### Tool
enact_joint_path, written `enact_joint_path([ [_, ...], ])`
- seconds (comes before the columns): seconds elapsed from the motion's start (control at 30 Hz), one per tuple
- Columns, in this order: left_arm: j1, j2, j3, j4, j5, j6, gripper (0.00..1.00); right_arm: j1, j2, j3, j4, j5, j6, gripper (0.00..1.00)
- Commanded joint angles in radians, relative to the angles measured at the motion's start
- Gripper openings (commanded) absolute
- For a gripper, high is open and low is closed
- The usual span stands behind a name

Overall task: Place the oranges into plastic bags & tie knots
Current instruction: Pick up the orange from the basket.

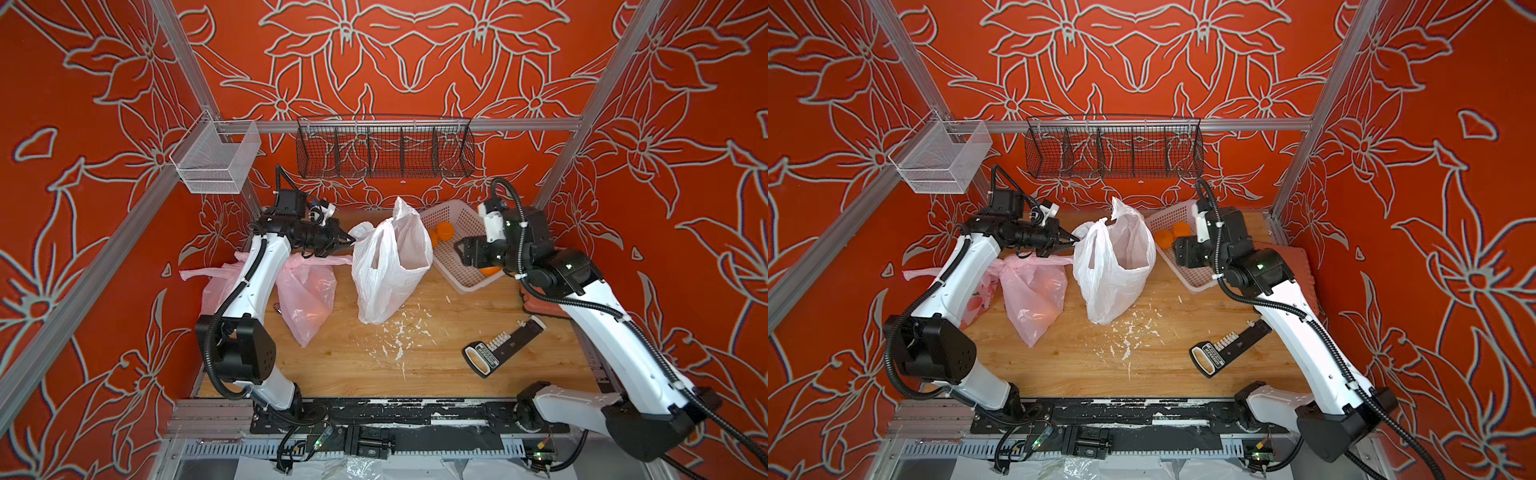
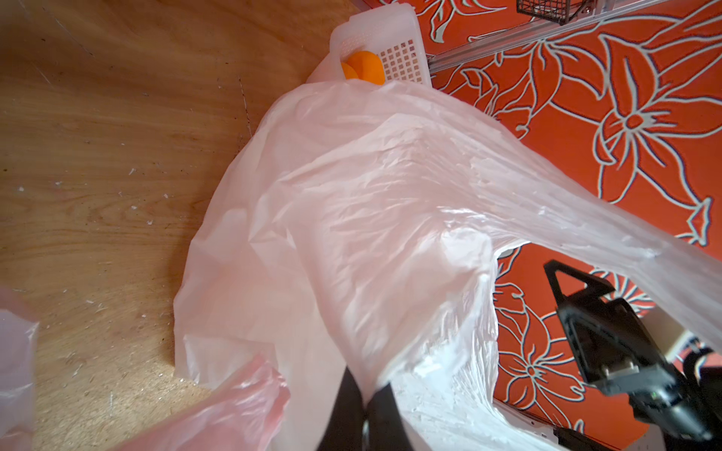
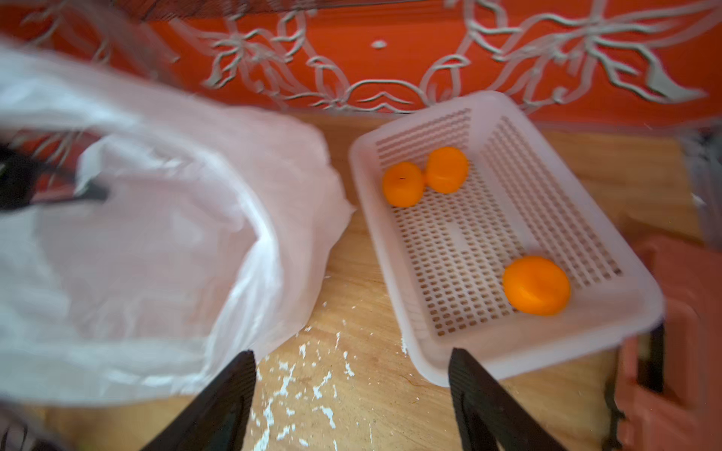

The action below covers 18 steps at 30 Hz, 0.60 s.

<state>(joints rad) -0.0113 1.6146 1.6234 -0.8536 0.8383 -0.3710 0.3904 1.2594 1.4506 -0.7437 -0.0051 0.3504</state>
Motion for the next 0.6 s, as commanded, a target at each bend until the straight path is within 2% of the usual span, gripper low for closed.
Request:
enact_joint_path([
  [0.0,0.004,0.026,0.063,-0.075,-0.053,0.137,0.0,-0.072,0.185,-0.031,0.07,0.023,0.175,0.77],
  [0.1,0.004,0.064,0.117,-0.153,-0.155,0.209,0.0,-0.093,0.377,0.047,0.124,0.021,0.202,0.76],
  [0.27,0.002,0.075,0.132,-0.192,-0.236,0.255,0.0,-0.116,0.677,0.243,0.193,-0.022,0.26,0.75],
  [0.43,-0.004,0.05,0.112,-0.179,-0.24,0.264,0.0,-0.128,0.93,0.494,0.138,0.02,0.25,0.76],
  [0.57,-0.012,0.042,0.108,-0.173,-0.232,0.266,0.0,-0.138,1.08,0.672,0.084,0.044,0.223,0.82],
])
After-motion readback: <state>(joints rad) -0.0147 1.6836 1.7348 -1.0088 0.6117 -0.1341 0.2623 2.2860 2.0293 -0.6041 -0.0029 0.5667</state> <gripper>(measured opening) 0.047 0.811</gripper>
